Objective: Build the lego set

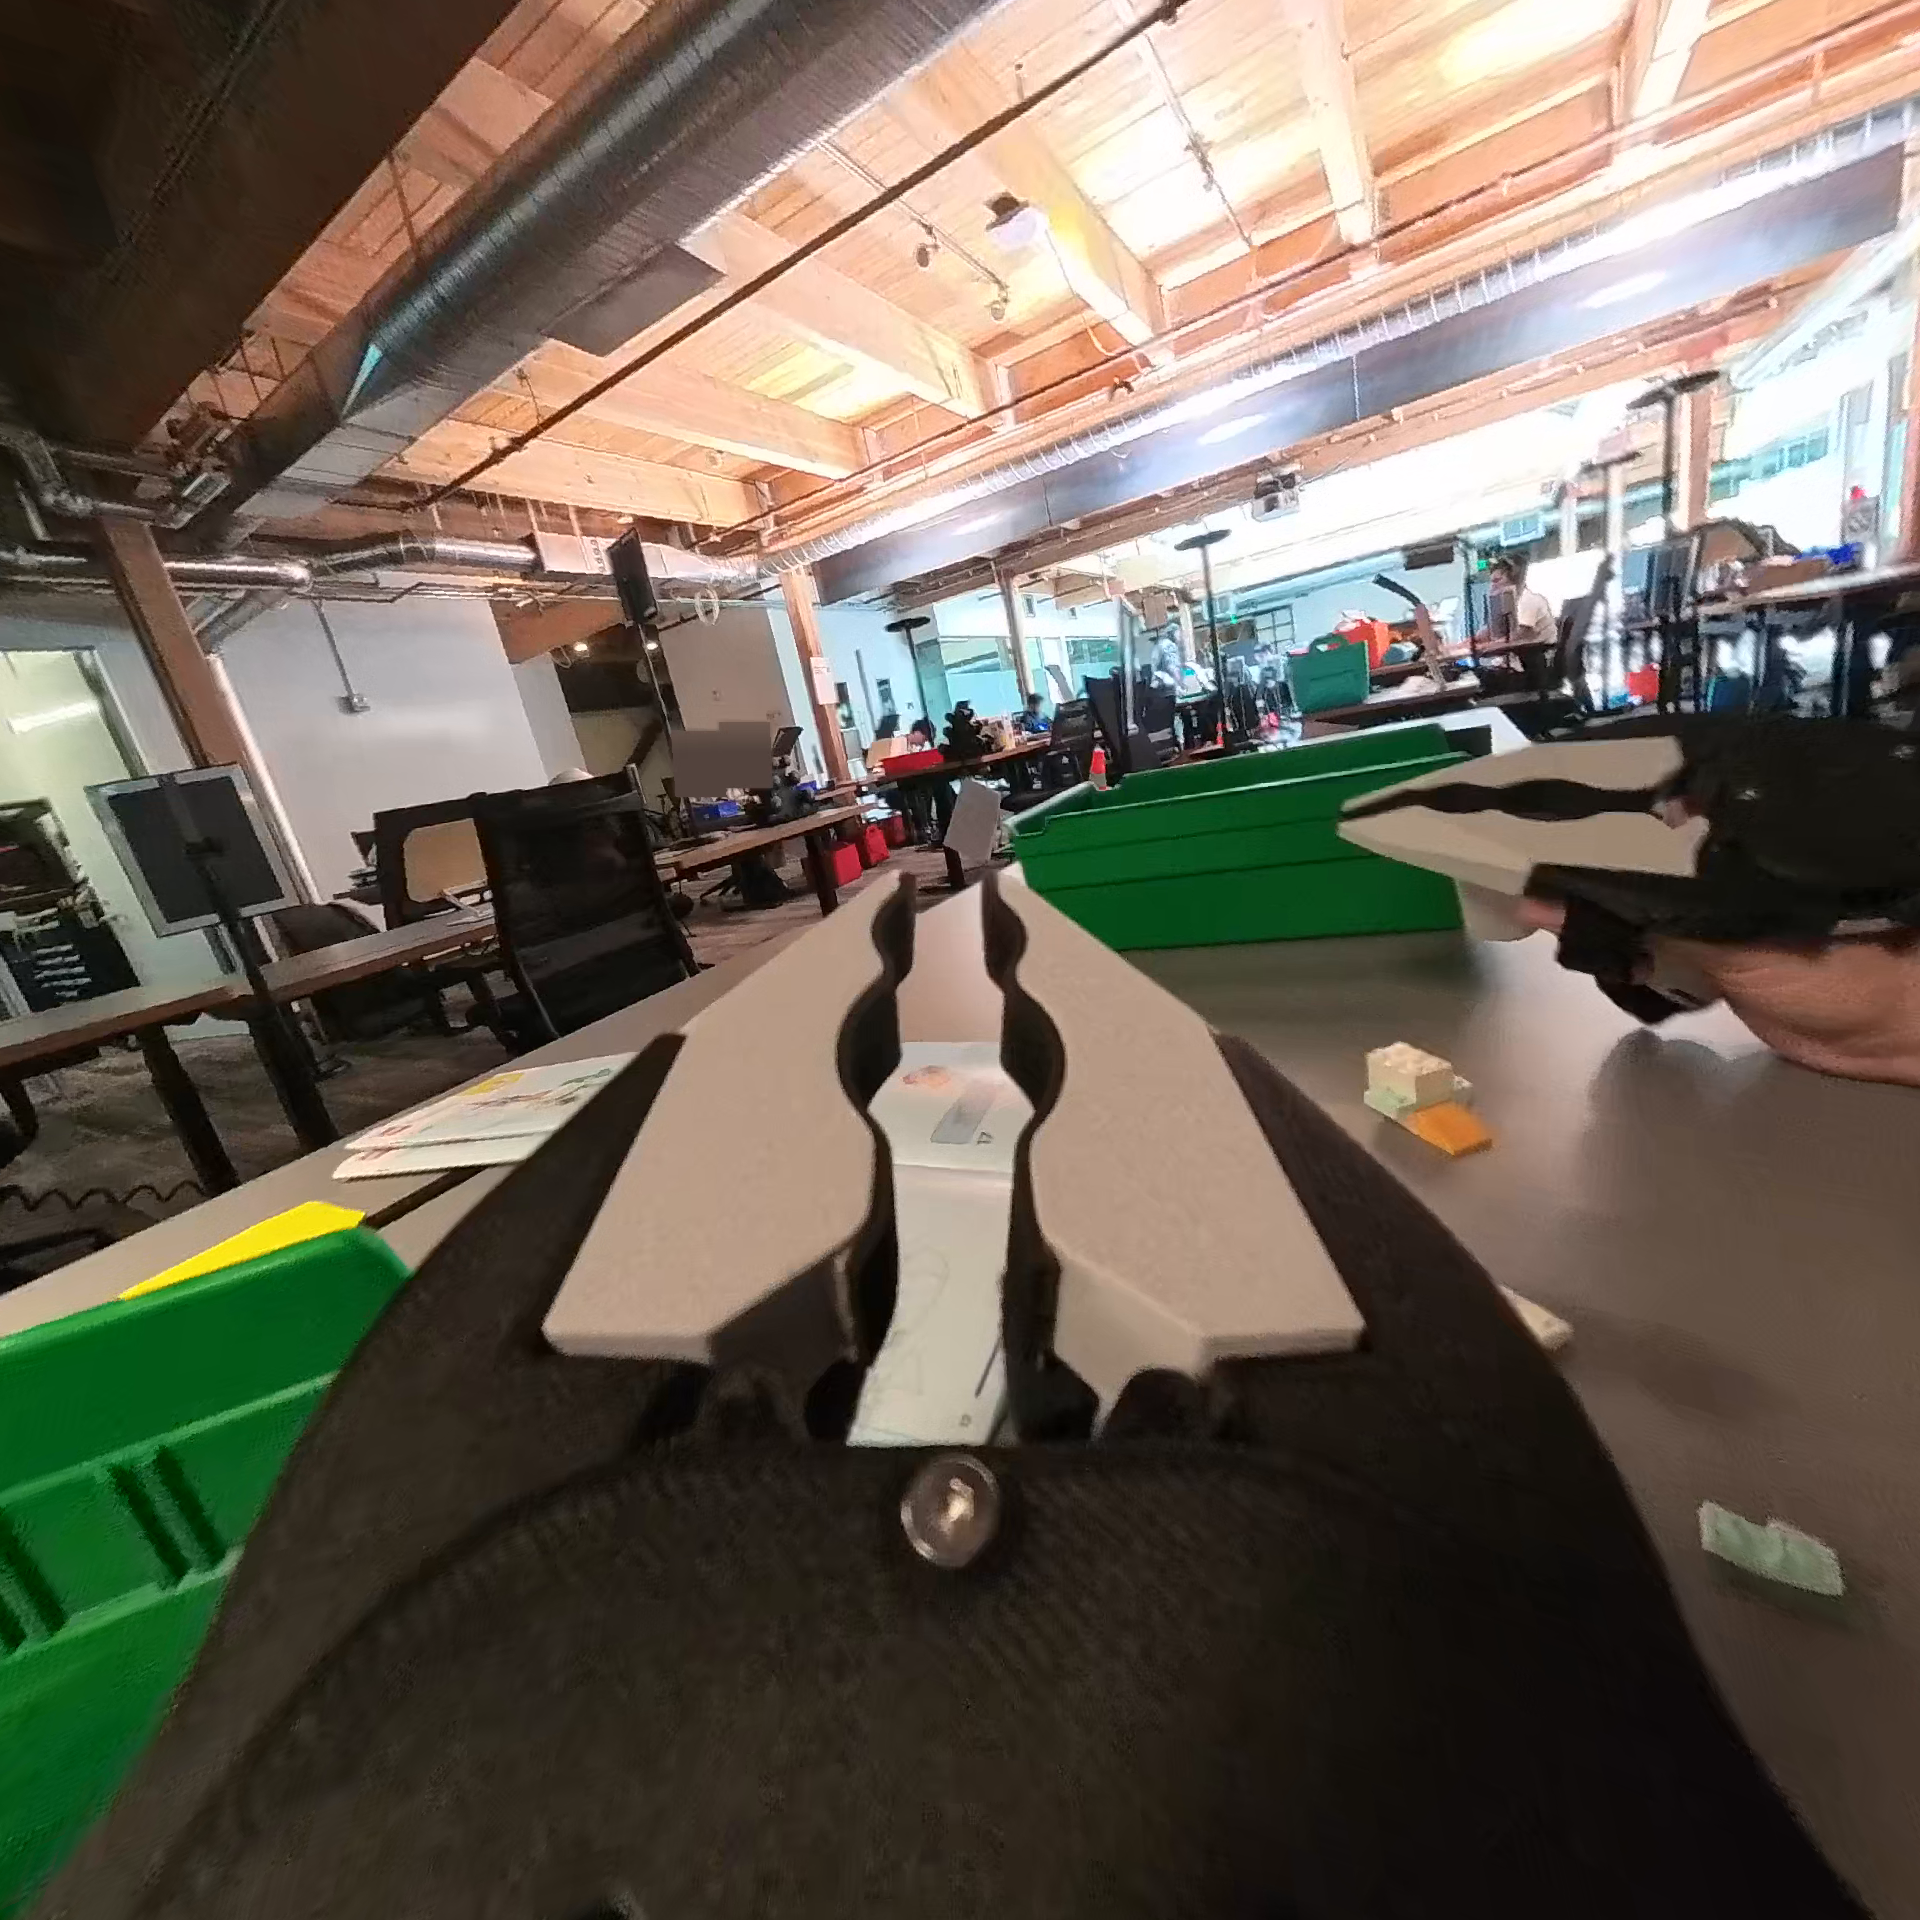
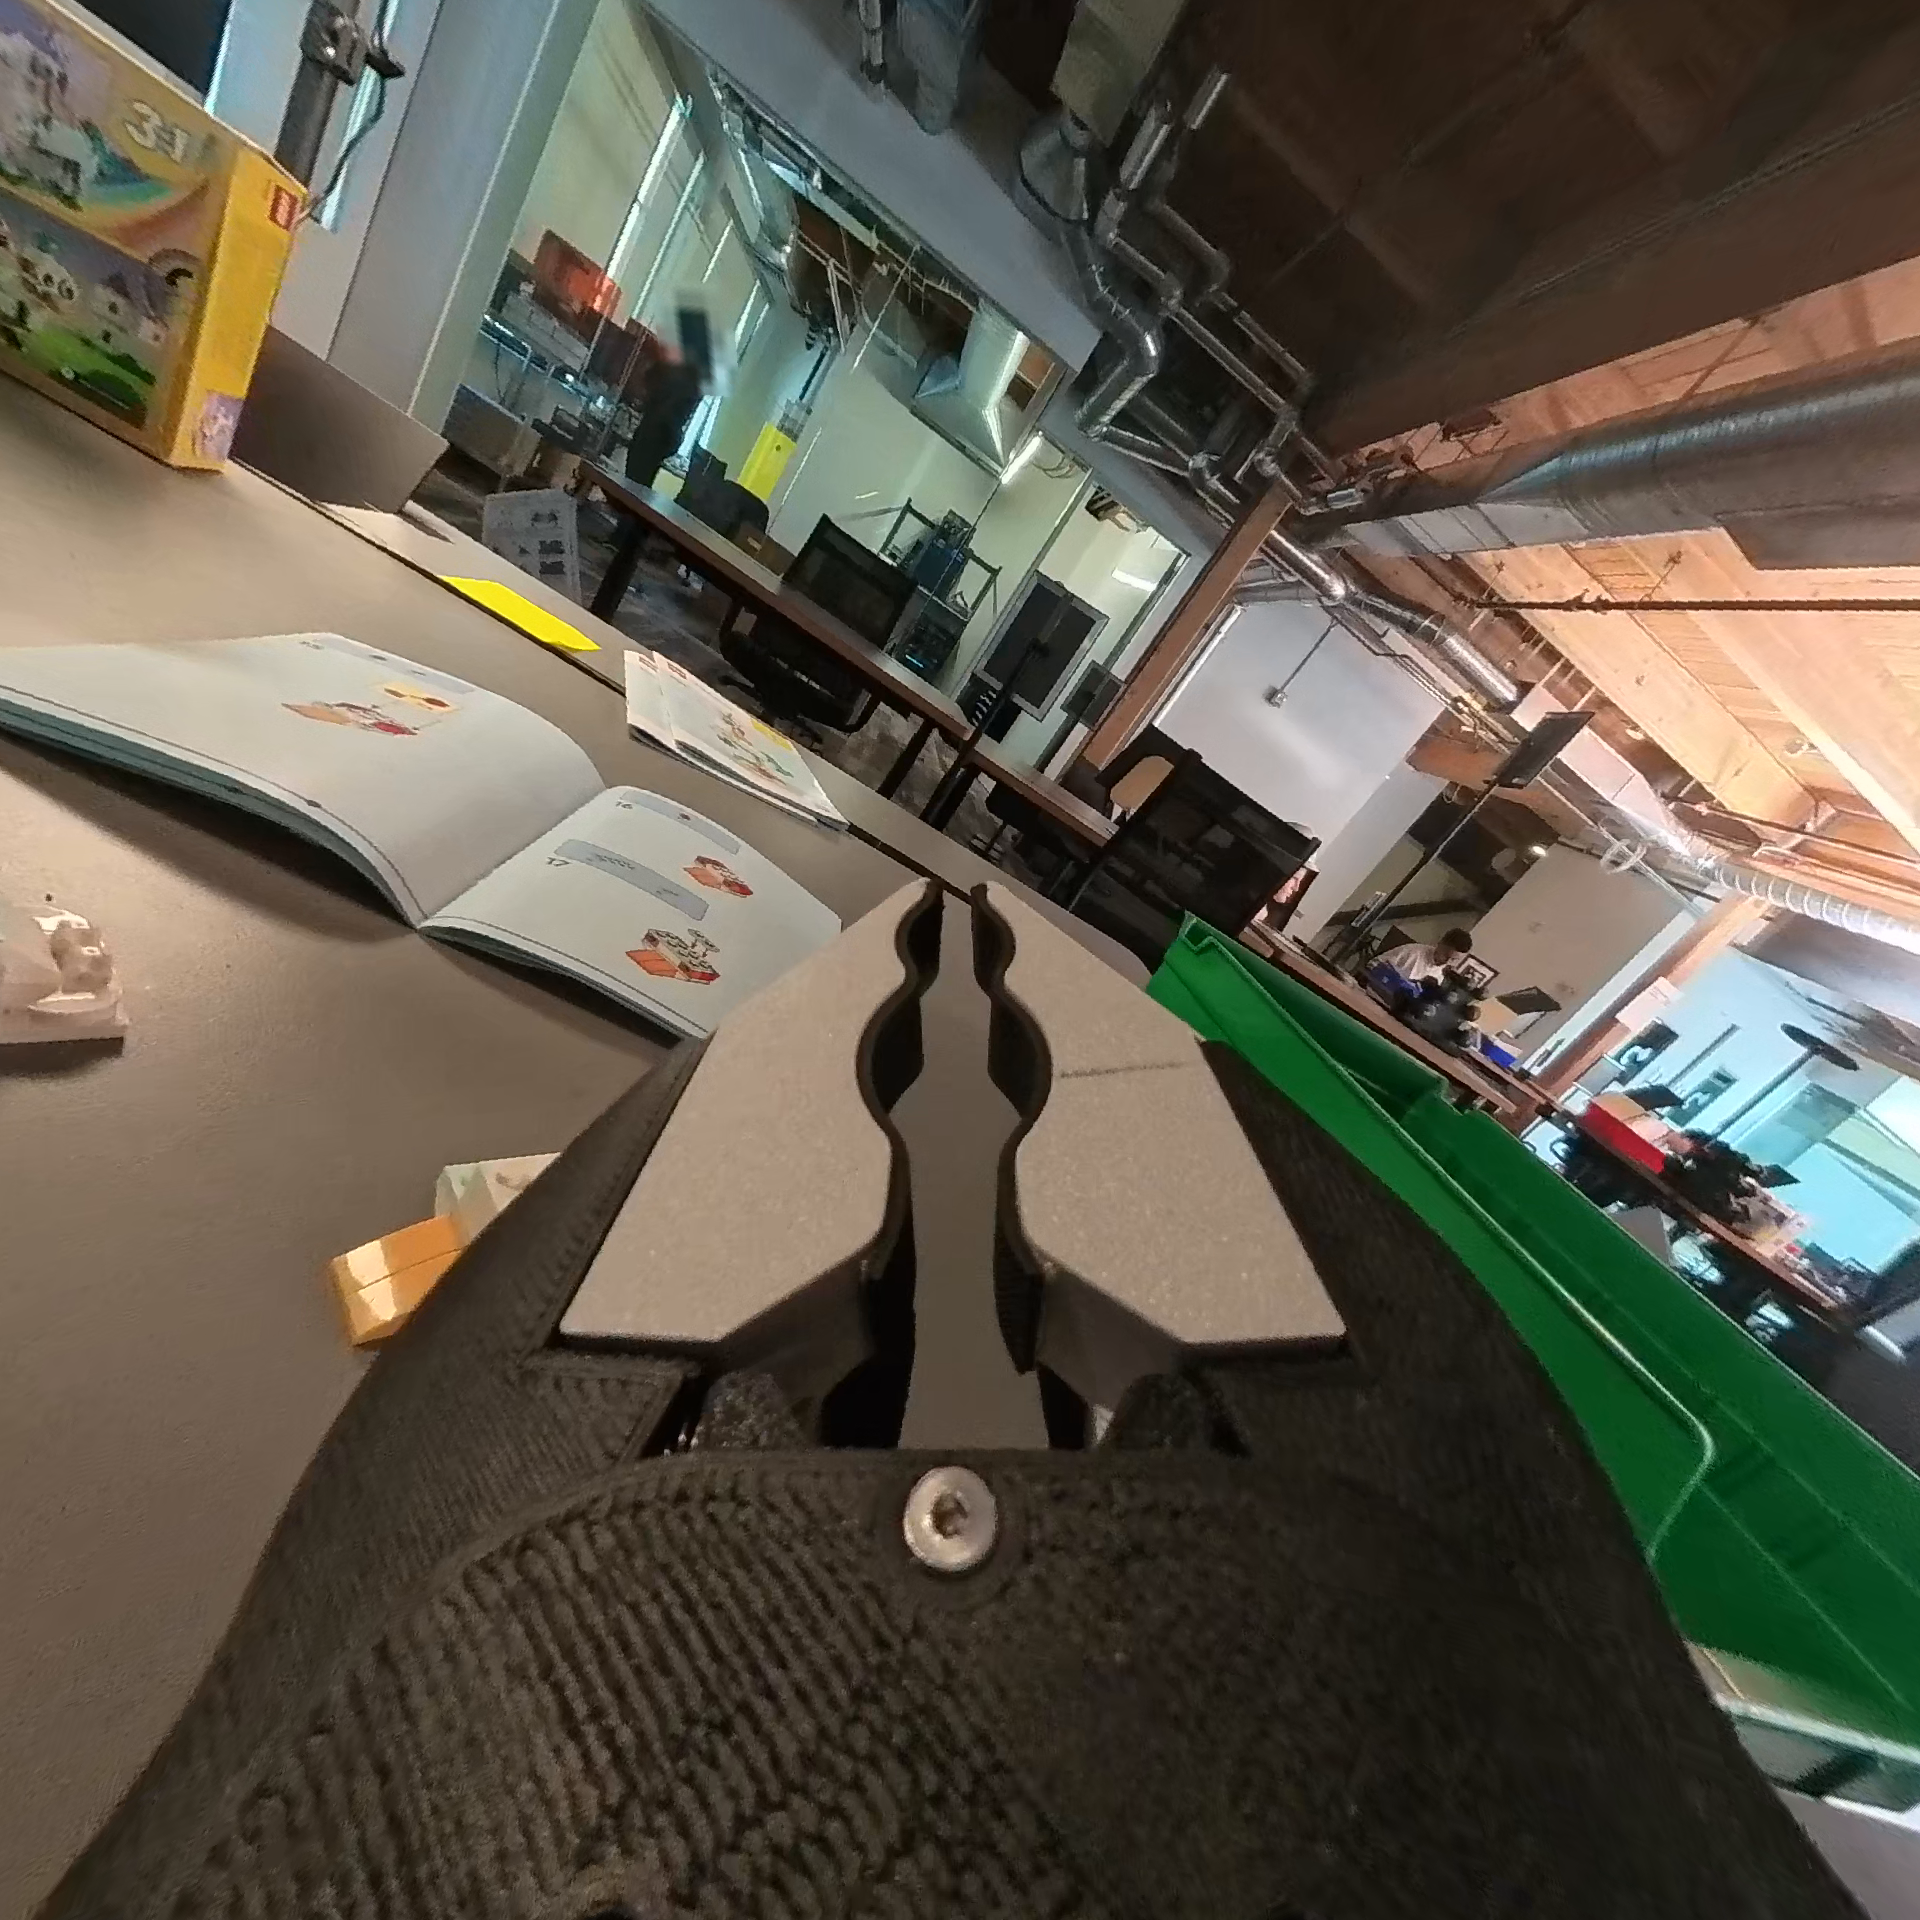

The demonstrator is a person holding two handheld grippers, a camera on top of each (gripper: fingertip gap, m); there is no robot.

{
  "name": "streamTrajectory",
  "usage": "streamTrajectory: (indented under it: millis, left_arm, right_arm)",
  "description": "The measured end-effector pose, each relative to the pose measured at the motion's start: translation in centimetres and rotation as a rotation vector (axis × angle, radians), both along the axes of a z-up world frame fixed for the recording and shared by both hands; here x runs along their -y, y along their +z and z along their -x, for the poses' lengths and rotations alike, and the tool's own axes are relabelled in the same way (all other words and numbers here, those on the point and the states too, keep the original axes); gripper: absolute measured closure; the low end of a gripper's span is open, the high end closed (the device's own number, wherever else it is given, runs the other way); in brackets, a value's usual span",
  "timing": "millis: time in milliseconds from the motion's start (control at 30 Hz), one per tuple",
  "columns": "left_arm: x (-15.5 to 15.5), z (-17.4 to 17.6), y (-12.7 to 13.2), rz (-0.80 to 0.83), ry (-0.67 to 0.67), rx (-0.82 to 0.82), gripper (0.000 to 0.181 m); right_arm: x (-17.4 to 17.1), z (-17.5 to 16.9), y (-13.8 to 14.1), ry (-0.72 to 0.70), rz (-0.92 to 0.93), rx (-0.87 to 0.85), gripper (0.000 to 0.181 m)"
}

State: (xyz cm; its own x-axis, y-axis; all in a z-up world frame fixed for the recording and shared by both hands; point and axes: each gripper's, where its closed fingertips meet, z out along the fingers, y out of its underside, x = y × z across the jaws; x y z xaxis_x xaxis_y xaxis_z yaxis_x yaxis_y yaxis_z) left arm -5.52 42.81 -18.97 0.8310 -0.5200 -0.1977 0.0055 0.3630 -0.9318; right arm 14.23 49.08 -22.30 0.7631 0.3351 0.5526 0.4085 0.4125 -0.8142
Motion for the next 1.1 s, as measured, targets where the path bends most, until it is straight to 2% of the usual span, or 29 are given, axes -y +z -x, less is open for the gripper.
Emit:
streamTrajectory:
  millis: [67, 133, 367, 767, 900, 1033, 1100]
  left_arm:
    - [-0.8, 1.4, 0.4, 0.015, 0.074, 0.067, 0.181]
    - [-1.2, 2.5, 0.5, 0.027, 0.12, 0.109, 0.181]
    - [-0.9, 1.3, 0.2, 0.025, 0.058, 0.063, 0.175]
    - [-1.1, 1.0, -0.2, 0.046, 0.047, 0.053, 0.167]
    - [-1.0, 0.7, -0.3, 0.047, 0.037, 0.036, 0.167]
    - [-1.0, 0.5, -0.4, 0.049, 0.028, 0.027, 0.167]
    - [-1.0, 0.5, -0.4, 0.051, 0.027, 0.029, 0.167]
  right_arm:
    - [0.0, 0.0, 0.0, -0.001, -0.002, 0.005, 0.178]
    - [0.0, 0.0, 0.0, 0.0, -0.004, 0.002, 0.178]
    - [0.1, 0.1, 0.0, 0.004, -0.005, 0.001, 0.178]
    - [0.2, 0.3, -0.6, 0.038, 0.069, 0.0, 0.18]
    - [1.2, 1.1, -2.8, 0.166, 0.204, 0.123, 0.167]
    - [4.2, 2.3, -4.7, 0.449, 0.479, 0.137, 0.153]
    - [4.6, 2.3, -5.8, 0.495, 0.618, 0.142, 0.146]
